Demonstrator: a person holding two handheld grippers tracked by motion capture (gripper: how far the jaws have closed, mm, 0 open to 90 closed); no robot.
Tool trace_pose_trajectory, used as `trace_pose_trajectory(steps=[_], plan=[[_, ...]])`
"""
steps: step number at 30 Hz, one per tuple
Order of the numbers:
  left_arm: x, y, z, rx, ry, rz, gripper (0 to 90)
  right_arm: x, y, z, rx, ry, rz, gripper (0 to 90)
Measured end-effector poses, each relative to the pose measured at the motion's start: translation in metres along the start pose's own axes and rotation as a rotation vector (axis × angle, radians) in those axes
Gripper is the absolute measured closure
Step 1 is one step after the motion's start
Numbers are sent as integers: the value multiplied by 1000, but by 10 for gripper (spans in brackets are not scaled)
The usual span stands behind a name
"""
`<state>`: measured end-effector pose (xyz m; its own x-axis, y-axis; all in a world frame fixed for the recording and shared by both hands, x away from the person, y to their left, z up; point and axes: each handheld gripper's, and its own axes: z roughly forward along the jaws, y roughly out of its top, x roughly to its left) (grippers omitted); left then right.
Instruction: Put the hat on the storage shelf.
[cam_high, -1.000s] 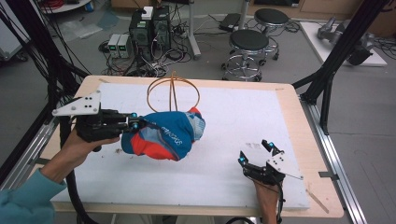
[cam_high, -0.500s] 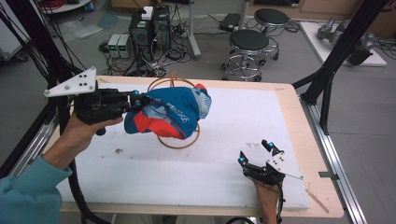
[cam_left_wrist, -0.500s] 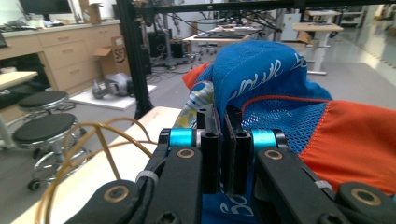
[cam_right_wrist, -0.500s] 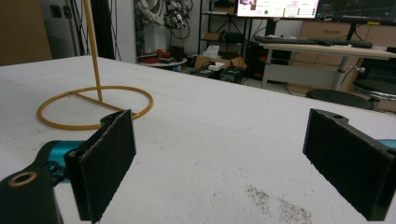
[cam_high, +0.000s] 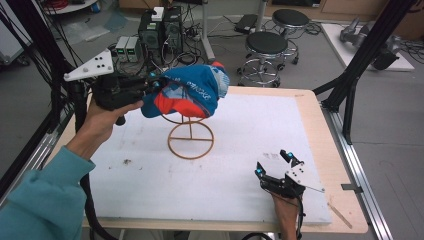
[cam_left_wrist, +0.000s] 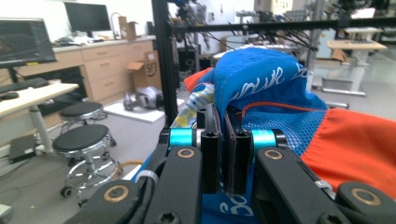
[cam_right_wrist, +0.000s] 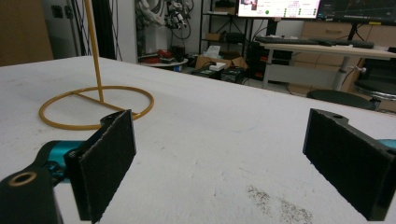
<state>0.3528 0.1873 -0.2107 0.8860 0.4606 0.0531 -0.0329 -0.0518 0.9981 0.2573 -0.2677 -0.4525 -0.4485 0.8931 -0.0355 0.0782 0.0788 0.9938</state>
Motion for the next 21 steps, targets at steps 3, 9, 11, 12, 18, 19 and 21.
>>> trace_pose_trajectory(steps=[3,9,11,12,18,19,21], plan=[[9,1,4,10,34,-11,866,0,0,0,0,1,2,85],[22,-10,20,65,73,-33,866,-1,0,0,0,2,1,85],[23,-14,24,76,75,-39,866,-1,0,0,-1,1,1,85],[24,-16,25,86,76,-38,866,-1,0,0,-1,1,2,85],[25,-29,37,138,78,-46,866,-1,0,0,-1,3,2,85],[24,-32,40,143,83,-50,866,-1,0,0,-2,2,2,85],[25,-35,42,153,82,-53,866,-1,0,0,-4,1,2,85]])
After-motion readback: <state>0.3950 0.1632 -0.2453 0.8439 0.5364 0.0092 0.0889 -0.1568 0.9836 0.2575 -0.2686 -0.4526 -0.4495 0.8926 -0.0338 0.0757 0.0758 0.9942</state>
